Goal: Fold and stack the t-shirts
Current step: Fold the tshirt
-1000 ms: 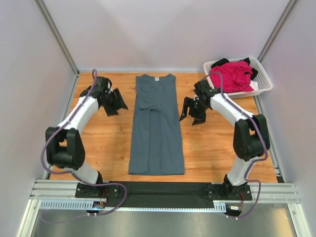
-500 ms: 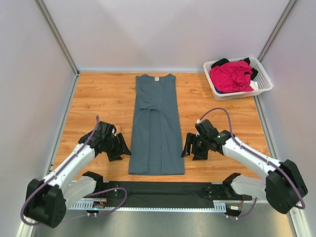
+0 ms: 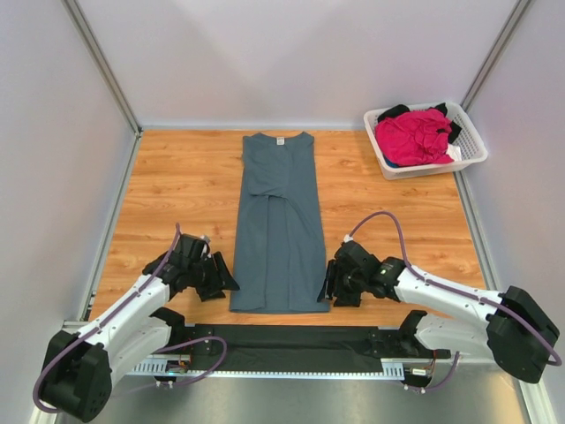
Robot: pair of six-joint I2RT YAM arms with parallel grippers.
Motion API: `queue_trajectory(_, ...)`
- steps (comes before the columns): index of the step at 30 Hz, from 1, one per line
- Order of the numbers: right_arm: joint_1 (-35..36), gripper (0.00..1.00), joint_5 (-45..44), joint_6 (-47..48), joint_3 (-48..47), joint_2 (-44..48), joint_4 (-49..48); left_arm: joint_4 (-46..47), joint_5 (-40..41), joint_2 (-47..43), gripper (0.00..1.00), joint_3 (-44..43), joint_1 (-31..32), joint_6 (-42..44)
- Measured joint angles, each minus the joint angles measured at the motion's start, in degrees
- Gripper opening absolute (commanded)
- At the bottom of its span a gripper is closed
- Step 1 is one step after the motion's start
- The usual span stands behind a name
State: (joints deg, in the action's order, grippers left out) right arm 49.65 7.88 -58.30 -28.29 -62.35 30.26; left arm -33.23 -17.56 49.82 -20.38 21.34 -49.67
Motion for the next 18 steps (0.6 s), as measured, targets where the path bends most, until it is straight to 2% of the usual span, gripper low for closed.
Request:
queue_trajectory(9,0.22,0.44,-0.87,-2.54,2.23,-1.73,-1.97,0.83,0.17,0.96,0.52,0.76,5.22,-1.51)
queue_trajectory(12,0.48,0.39,-0.79,-2.95,2.23,-2.4,-2.45,0.81,0.7,1.01,0.45,0.87,5.86,-1.9)
queue_trajectory(18,0.76,0.33,-0.02,-3.39,2.08,-4.2,-4.2,1.49,0.9,2.64,0.44,0.87,7.28,-2.82)
